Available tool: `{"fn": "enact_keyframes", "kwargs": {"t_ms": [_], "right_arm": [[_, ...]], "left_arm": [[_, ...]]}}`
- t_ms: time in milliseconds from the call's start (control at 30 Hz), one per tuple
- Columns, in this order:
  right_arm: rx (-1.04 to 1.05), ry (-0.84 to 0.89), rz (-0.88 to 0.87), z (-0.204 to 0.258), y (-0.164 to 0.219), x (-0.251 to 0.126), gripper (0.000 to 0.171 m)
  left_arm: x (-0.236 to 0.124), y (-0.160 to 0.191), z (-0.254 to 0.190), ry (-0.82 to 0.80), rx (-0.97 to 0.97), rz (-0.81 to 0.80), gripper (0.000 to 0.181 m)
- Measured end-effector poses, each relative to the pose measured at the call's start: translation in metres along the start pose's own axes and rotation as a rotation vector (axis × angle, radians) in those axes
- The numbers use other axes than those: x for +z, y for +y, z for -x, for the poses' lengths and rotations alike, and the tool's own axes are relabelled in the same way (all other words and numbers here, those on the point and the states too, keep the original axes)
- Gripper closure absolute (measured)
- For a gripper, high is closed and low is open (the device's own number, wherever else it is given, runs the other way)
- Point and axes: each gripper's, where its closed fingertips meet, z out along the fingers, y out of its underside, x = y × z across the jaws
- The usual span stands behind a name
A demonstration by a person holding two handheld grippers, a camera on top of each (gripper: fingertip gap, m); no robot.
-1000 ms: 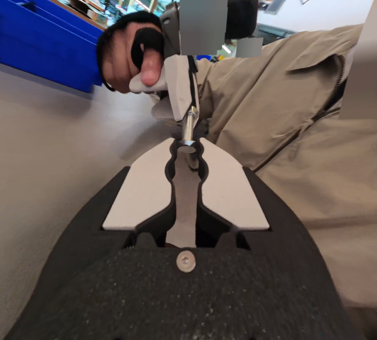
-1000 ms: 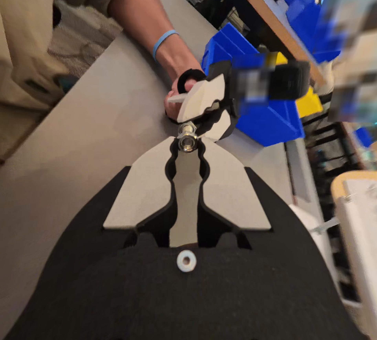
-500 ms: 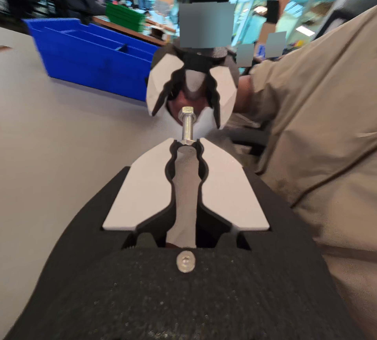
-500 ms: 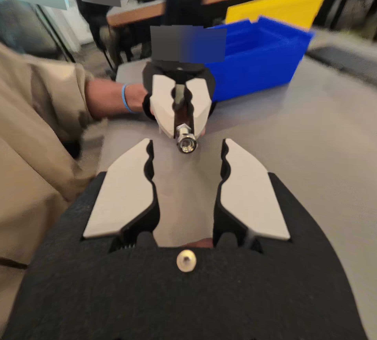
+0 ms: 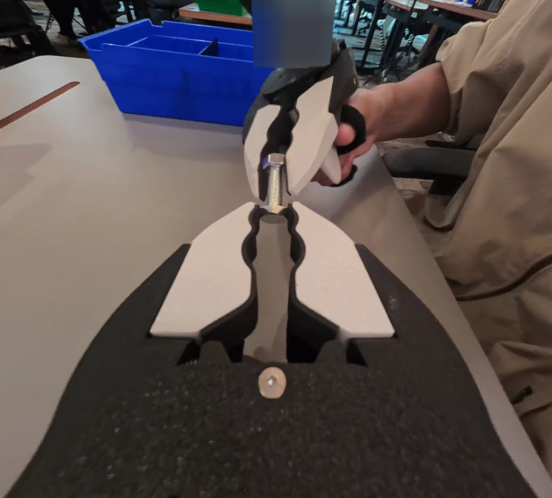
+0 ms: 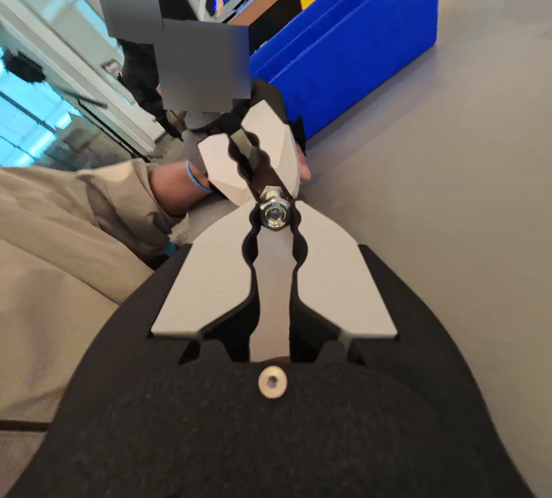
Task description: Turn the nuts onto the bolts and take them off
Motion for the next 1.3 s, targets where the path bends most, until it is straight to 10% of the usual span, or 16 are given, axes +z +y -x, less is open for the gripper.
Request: {"fn": "enact_keyframes", "kwargs": {"t_ms": [467,667,800,1000,1300], "right_arm": [[-1.260,-0.055,0.348,0.027,0.014,-0.012,0.152],[-0.992,-0.051,0.147,0.035,-0.014,-0.013,0.117],[-0.457,0.008,0.054,0.008,-0.020,-0.012,0.104],[0.277,-0.097,-0.113,-0.008,-0.014,-0.015,0.121],[0.132,-0.028,-0.061,-0.006,0.001,-0.003,0.152]], "left_arm": [[0.000,-0.006,-0.041,0.393,-0.286,-0.064,0.164],[-0.008,-0.013,-0.026,0.313,-0.253,-0.098,0.164],[-0.008,-0.014,-0.008,0.150,-0.158,-0.101,0.164],[-0.004,-0.003,0.015,-0.153,0.128,0.016,0.164],[0.002,0.004,0.006,-0.078,0.078,0.037,0.164]]}}
